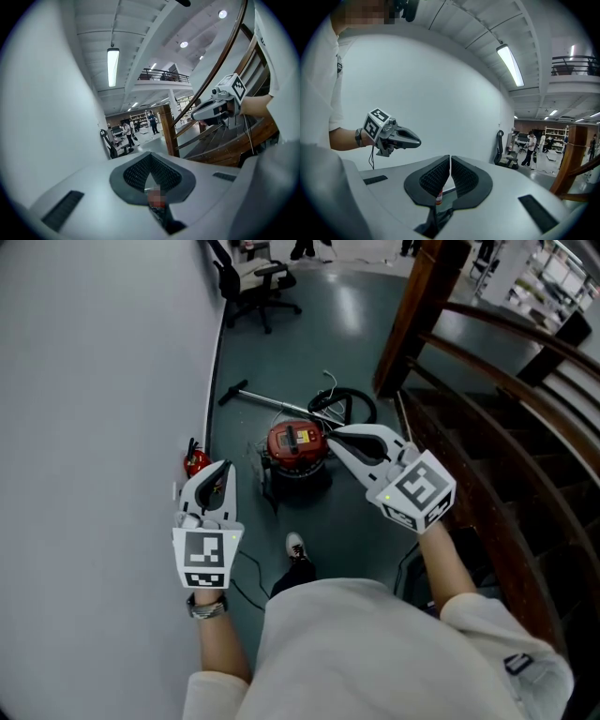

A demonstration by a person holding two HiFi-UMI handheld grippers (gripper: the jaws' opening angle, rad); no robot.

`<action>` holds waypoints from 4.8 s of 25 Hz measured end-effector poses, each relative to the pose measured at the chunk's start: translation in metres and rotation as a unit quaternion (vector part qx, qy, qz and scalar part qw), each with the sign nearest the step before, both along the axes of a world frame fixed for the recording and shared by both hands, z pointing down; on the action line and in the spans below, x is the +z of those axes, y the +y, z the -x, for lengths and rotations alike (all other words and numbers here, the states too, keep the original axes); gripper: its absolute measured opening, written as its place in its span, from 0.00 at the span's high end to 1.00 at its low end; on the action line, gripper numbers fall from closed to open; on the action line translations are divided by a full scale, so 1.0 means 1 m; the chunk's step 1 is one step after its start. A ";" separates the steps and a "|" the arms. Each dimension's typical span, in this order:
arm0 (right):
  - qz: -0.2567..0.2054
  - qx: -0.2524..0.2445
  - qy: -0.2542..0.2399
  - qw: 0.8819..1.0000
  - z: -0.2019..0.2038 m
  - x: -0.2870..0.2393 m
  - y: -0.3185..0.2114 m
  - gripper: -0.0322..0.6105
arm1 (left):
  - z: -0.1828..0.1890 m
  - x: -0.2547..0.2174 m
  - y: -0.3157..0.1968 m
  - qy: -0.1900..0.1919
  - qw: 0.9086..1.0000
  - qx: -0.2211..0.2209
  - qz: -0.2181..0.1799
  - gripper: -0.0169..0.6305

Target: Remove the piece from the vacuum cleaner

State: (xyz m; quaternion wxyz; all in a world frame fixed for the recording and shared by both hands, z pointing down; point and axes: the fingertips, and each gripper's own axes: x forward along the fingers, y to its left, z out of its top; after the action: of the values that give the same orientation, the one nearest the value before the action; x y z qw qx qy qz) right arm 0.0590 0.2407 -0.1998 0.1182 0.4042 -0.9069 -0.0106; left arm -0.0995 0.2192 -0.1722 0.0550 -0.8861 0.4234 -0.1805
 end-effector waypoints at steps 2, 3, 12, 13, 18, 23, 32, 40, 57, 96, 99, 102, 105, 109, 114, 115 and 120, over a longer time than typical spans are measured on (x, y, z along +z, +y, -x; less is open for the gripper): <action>0.004 0.002 0.004 1.000 0.004 0.002 -0.009 0.90 | 0.005 0.002 -0.010 0.003 1.000 0.000 0.004 0.97; 0.005 0.003 0.006 1.000 0.005 0.003 -0.014 0.90 | 0.007 0.003 -0.015 0.004 1.000 0.000 0.005 0.97; -0.004 0.017 0.006 1.000 0.019 0.001 -0.061 0.90 | 0.022 0.009 -0.056 0.007 1.000 0.005 0.009 0.97; -0.003 0.018 0.006 1.000 0.020 0.001 -0.066 0.90 | 0.023 0.010 -0.061 0.007 1.000 0.005 0.011 0.97; 0.002 0.024 0.006 1.000 0.026 0.006 -0.089 0.90 | 0.028 0.016 -0.087 0.006 1.000 0.011 0.016 0.97; 0.006 0.031 0.007 0.999 0.027 0.014 -0.110 0.90 | 0.028 0.026 -0.110 0.004 1.000 0.019 0.024 0.97; 0.024 0.037 0.013 0.999 0.026 0.030 -0.138 0.90 | 0.025 0.044 -0.142 0.002 0.999 0.030 0.045 0.97; 0.044 0.044 0.015 0.998 0.025 0.049 -0.155 0.90 | 0.027 0.061 -0.157 0.000 0.997 0.030 0.065 0.97; 0.085 0.067 0.017 0.994 -0.003 0.101 -0.204 0.90 | 0.017 0.108 -0.197 -0.016 0.994 0.022 0.102 0.97; 0.204 0.088 -0.045 0.974 -0.032 0.331 -0.277 0.90 | -0.009 0.326 -0.260 0.023 0.980 -0.058 0.188 0.97; 0.211 0.079 -0.045 0.973 -0.026 0.346 -0.279 0.90 | -0.007 0.344 -0.260 0.021 0.978 -0.065 0.198 0.97; 0.222 0.072 -0.042 0.972 -0.022 0.362 -0.281 0.90 | -0.007 0.360 -0.261 0.019 0.975 -0.073 0.208 0.97; 0.231 0.063 -0.038 0.970 -0.020 0.377 -0.282 0.90 | -0.008 0.373 -0.261 0.019 0.973 -0.077 0.215 0.97; 0.245 0.064 -0.038 0.967 -0.022 0.401 -0.282 0.90 | -0.011 0.397 -0.257 0.011 0.970 -0.078 0.228 0.97; 0.267 0.068 -0.036 0.961 -0.027 0.436 -0.281 0.90 | -0.014 0.432 -0.253 0.007 0.965 -0.079 0.249 0.97; 0.270 0.068 -0.036 0.960 -0.028 0.442 -0.281 0.90 | -0.015 0.438 -0.254 0.009 0.965 -0.079 0.251 0.97; 0.285 0.063 -0.032 0.956 -0.032 0.466 -0.283 0.90 | -0.020 0.466 -0.255 0.008 0.960 -0.086 0.266 0.97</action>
State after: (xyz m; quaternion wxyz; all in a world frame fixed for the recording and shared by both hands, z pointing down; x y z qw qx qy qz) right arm 0.0908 -0.0419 0.2662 0.1998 0.4099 -0.8484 0.2688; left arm -0.0798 -0.0361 0.2935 -0.2020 -0.8303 0.4351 -0.2837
